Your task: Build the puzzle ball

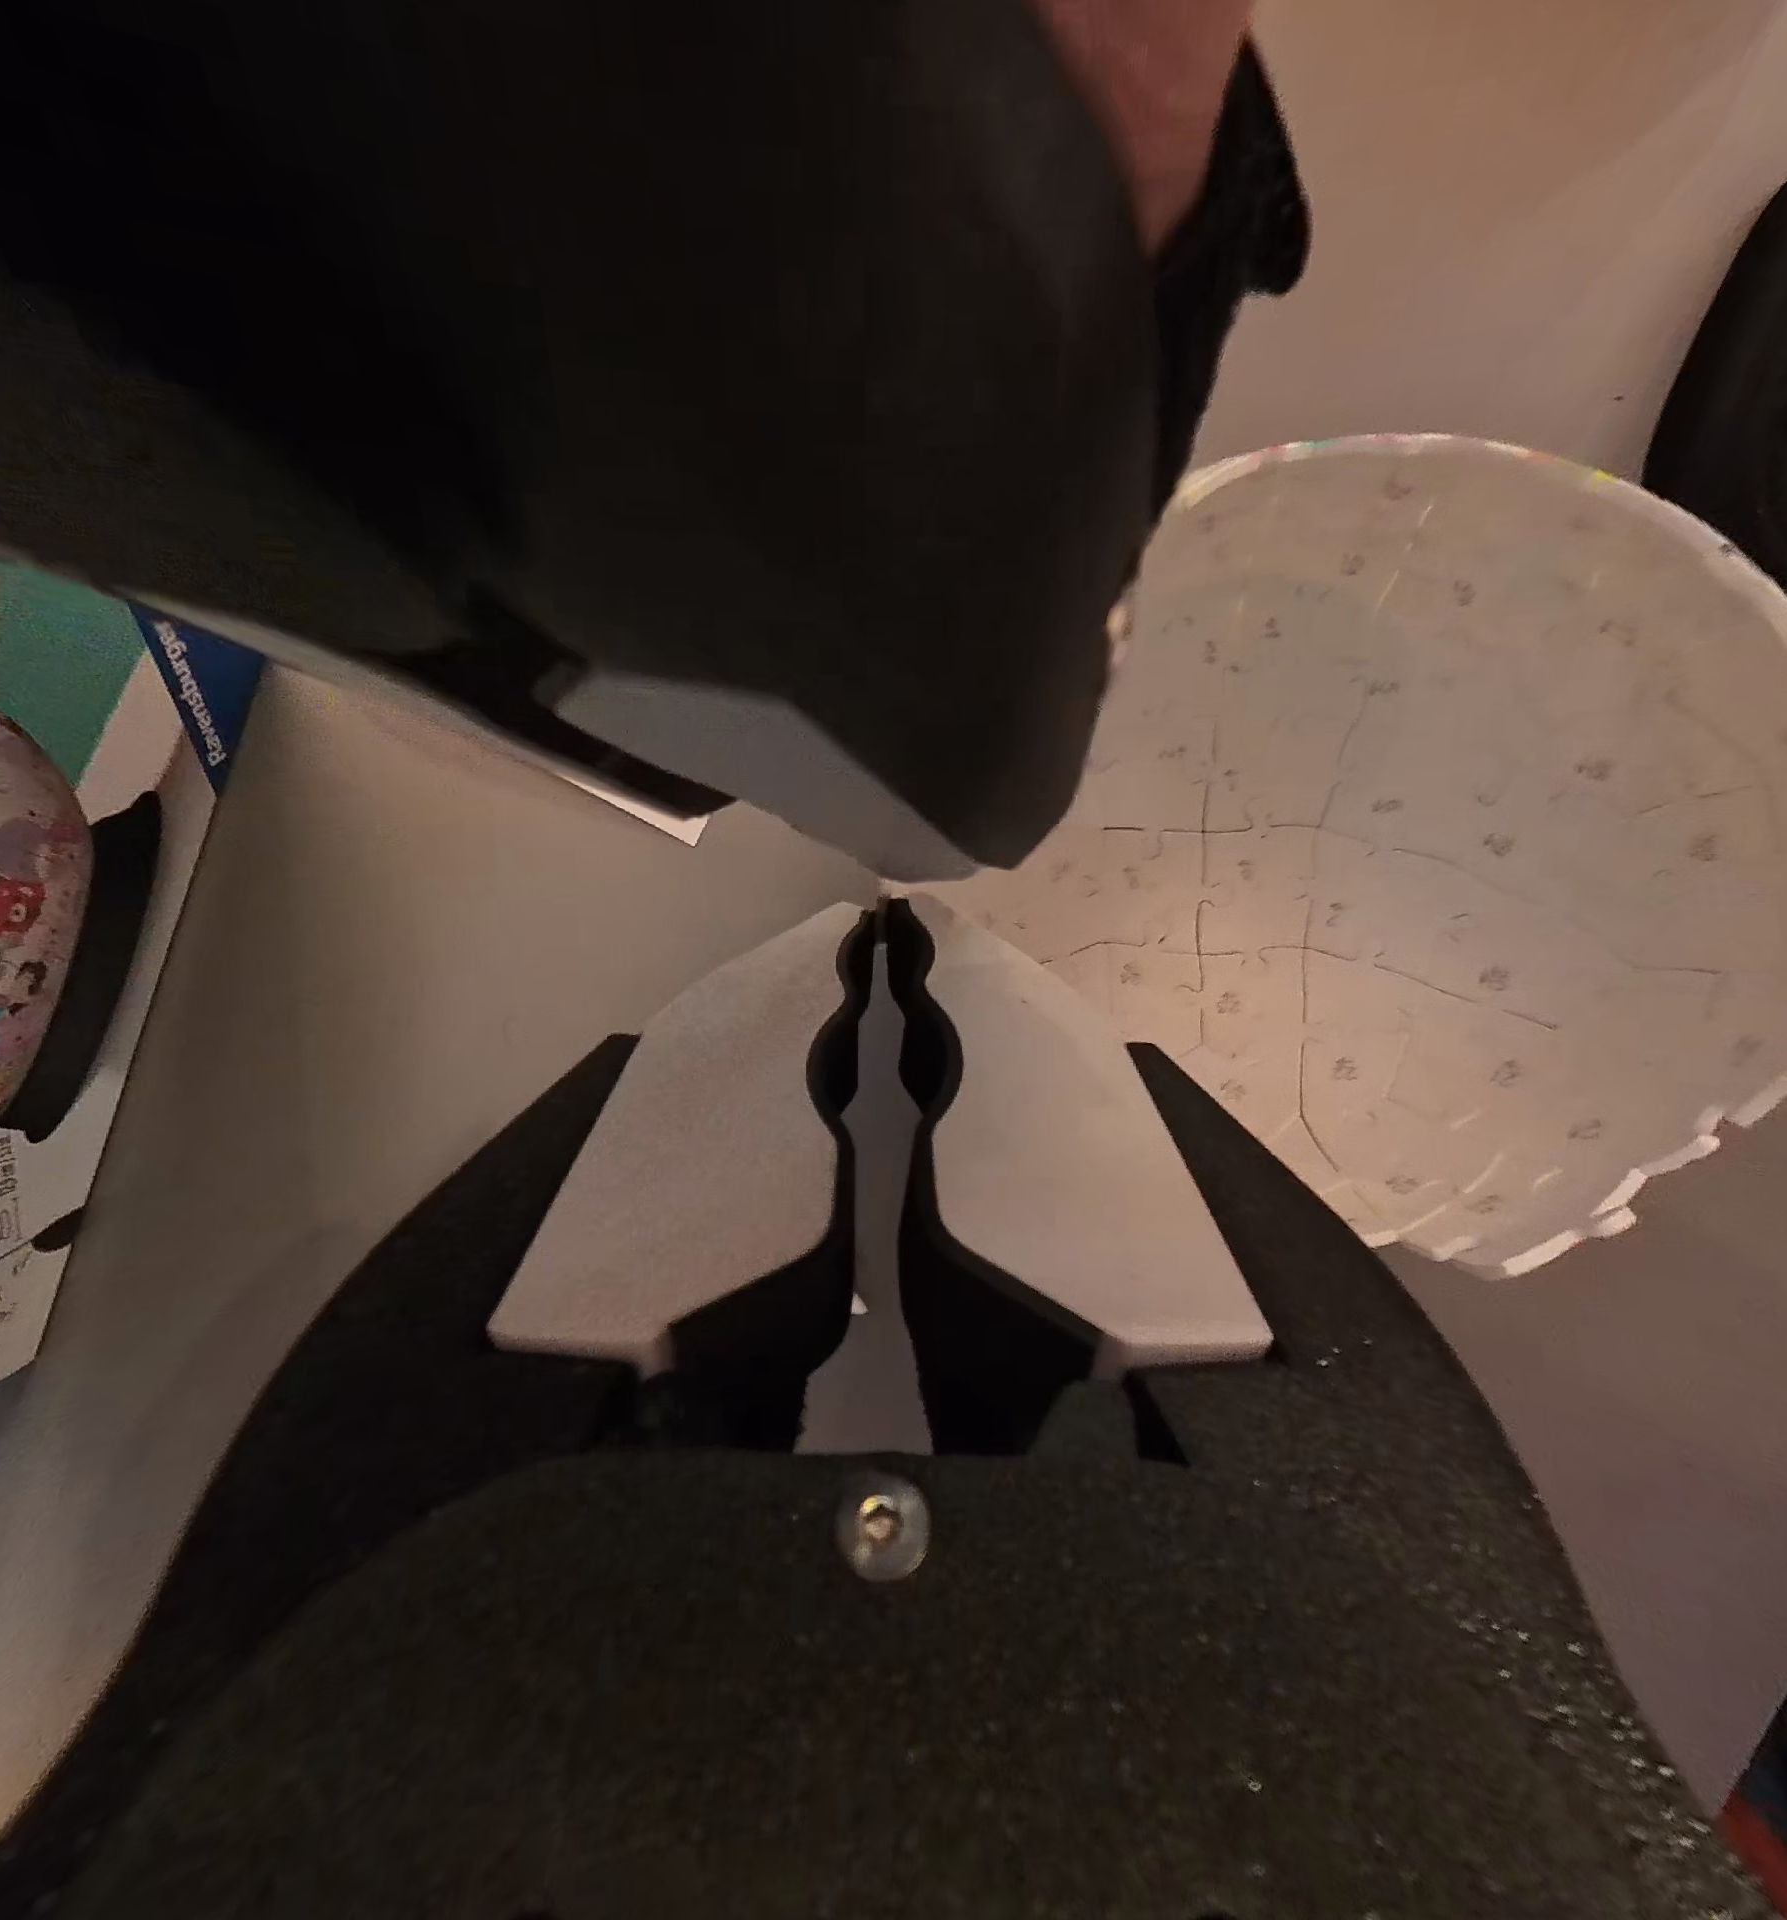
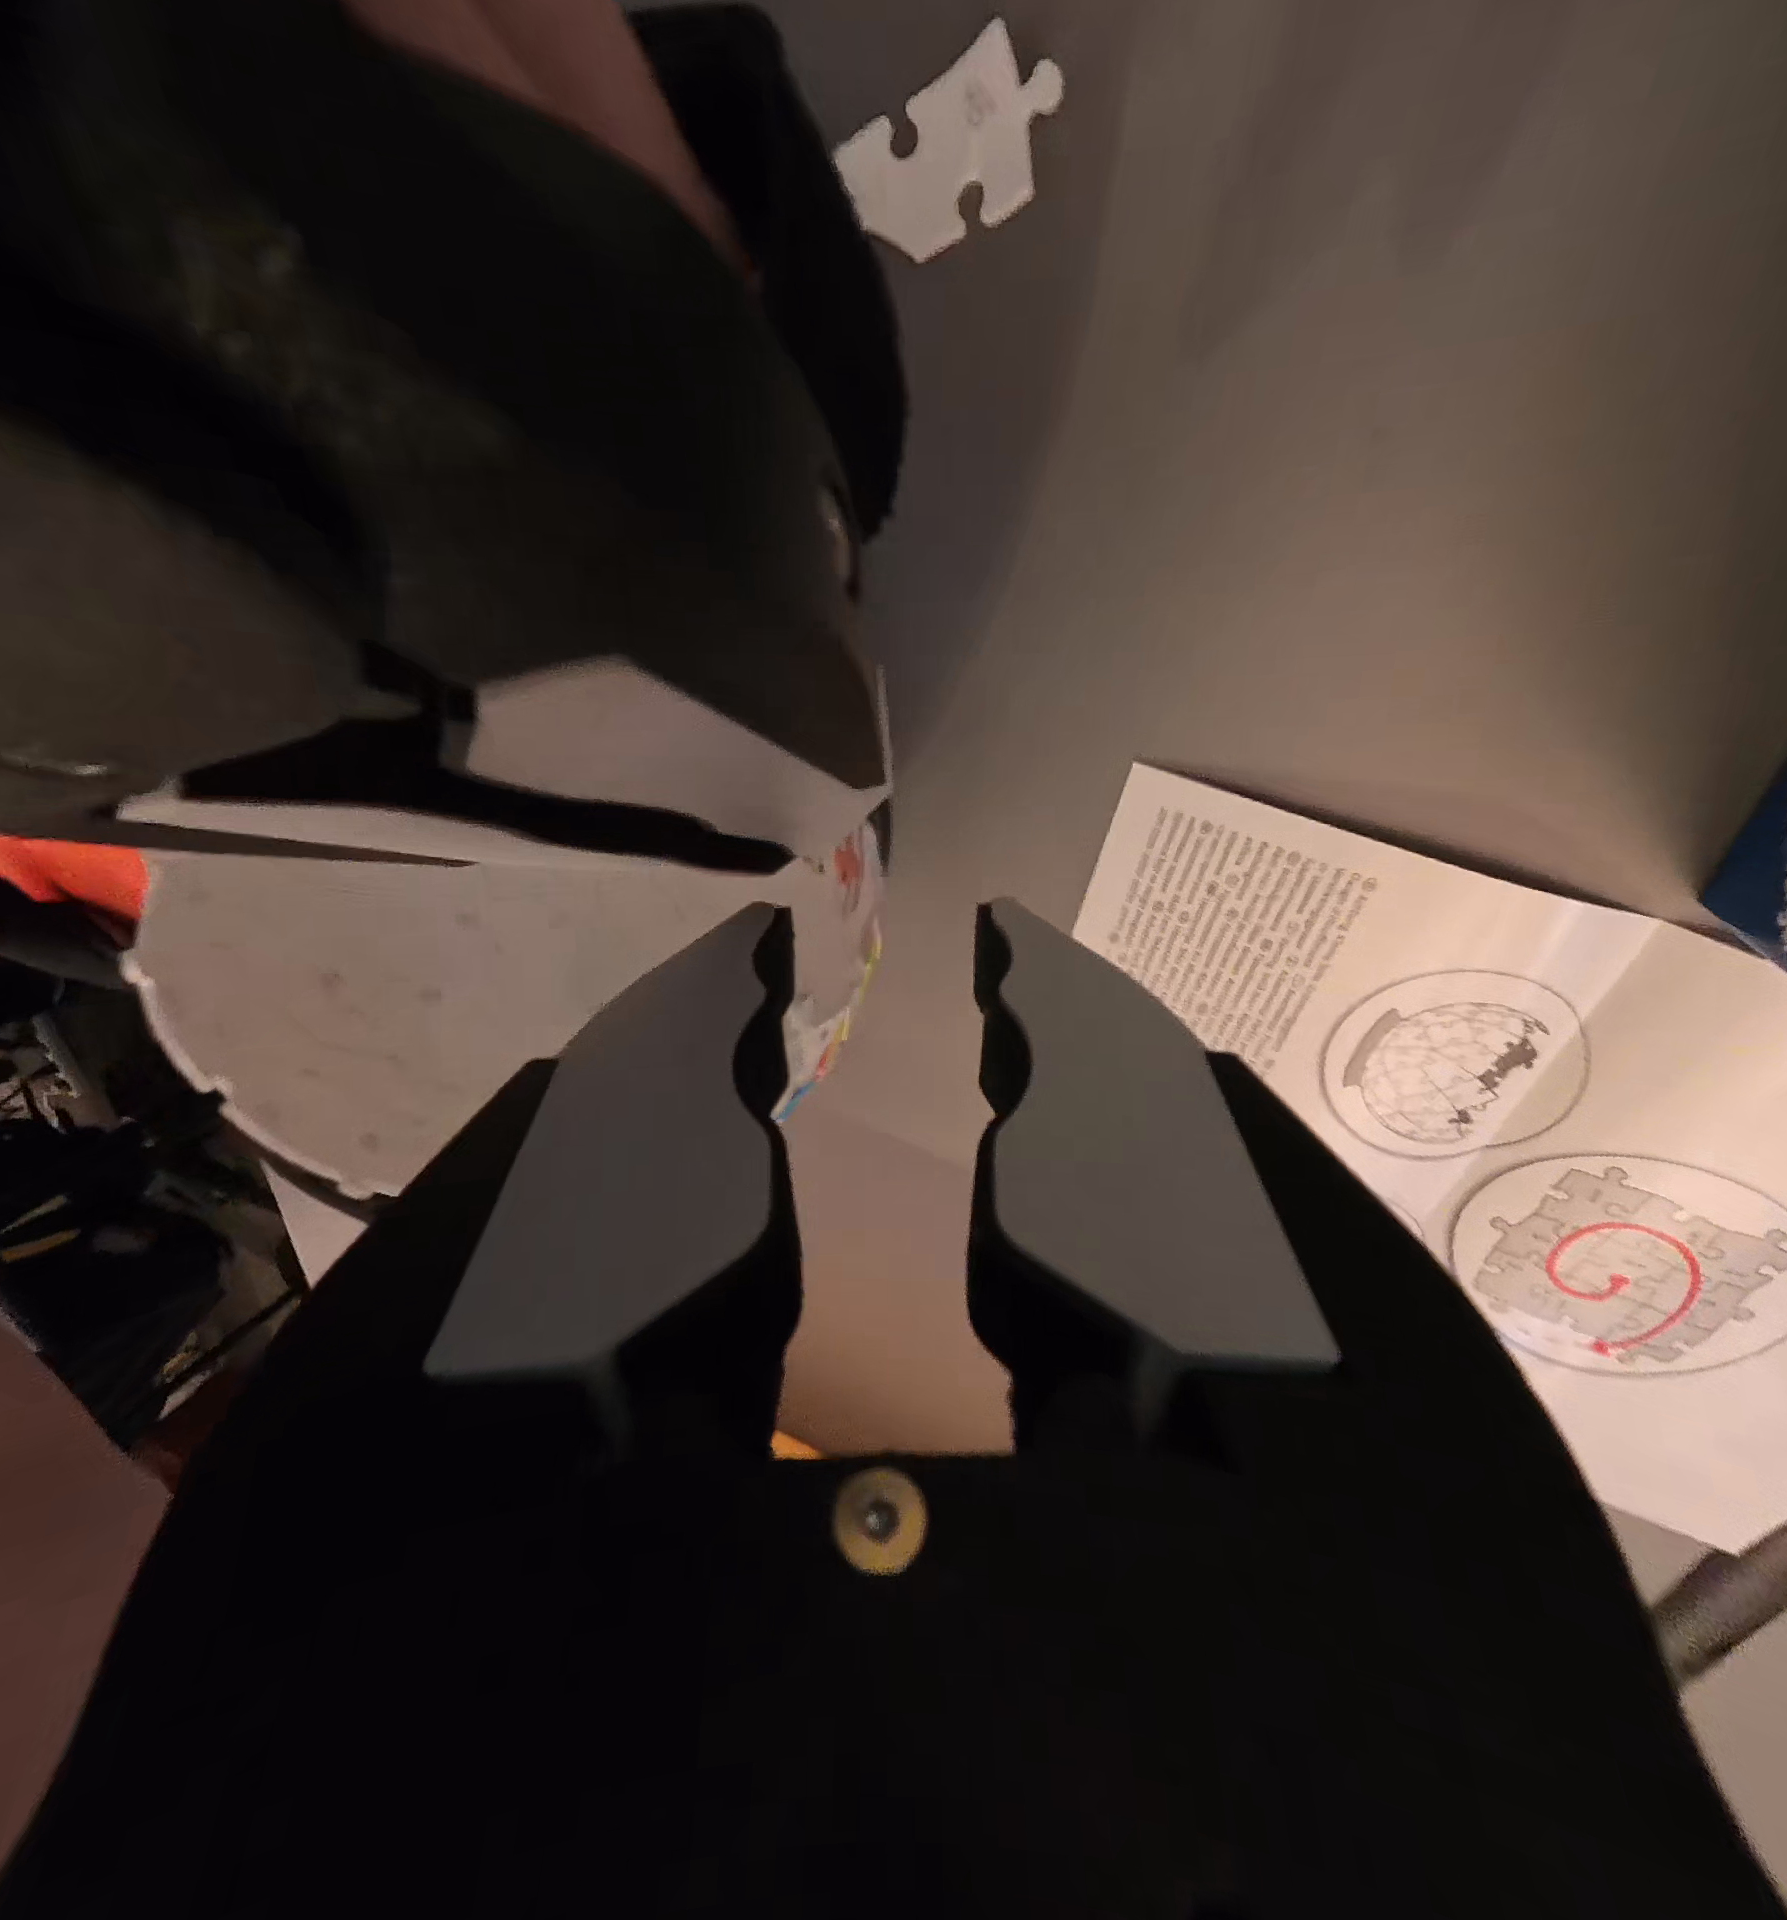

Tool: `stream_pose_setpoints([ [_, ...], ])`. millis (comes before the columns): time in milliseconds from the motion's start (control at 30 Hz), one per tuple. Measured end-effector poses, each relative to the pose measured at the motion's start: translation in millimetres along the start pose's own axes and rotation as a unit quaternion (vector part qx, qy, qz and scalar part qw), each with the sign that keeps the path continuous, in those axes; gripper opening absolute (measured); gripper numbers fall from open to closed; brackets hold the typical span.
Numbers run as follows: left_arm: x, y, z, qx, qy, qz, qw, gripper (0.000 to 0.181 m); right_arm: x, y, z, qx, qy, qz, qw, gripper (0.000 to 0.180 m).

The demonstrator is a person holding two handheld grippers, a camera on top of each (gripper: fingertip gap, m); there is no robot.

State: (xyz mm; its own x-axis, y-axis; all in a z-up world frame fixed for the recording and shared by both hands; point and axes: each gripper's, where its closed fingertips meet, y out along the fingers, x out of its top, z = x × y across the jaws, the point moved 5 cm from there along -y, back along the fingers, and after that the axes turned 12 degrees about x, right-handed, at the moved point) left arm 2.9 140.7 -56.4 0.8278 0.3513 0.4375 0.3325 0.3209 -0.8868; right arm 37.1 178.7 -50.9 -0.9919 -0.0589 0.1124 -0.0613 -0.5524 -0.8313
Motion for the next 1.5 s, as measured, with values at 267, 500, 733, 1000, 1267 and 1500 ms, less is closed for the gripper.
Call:
stream_pose_setpoints([
  [267, 0.9, -12.0, -0.1, -0.029, -0.025, -0.029, 0.999, 0.002, 3.1, -13.7, 6.0, 0.005, -0.018, -0.079, 0.997, 0.045],
  [500, 2.8, -52.9, 3.0, -0.024, -0.05, -0.111, 0.992, 0.002, -7.9, -52.1, 21.8, -0.095, -0.052, -0.227, 0.968, 0.045],
  [733, -22.6, -116.4, 7.4, -0.013, -0.087, -0.206, 0.975, 0.002, -40.1, -48.7, 66.8, -0.227, 0.035, -0.232, 0.945, 0.041],
  [1000, -37.6, -123.6, 18.6, -0.019, -0.1, -0.226, 0.969, 0.002, -40.8, -20.1, 61.4, -0.264, 0.142, -0.145, 0.943, 0.037],
  [1267, -41.3, -116.6, 16.7, -0.044, -0.1, -0.219, 0.97, 0.002, -36.6, -1.1, 43.1, -0.278, 0.191, -0.1, 0.936, 0.027],
  [1500, -40.5, -114.6, 12.8, -0.051, -0.094, -0.215, 0.971, 0.002, -38.4, 9.3, 41.0, -0.294, 0.228, -0.064, 0.926, 0.012],
])
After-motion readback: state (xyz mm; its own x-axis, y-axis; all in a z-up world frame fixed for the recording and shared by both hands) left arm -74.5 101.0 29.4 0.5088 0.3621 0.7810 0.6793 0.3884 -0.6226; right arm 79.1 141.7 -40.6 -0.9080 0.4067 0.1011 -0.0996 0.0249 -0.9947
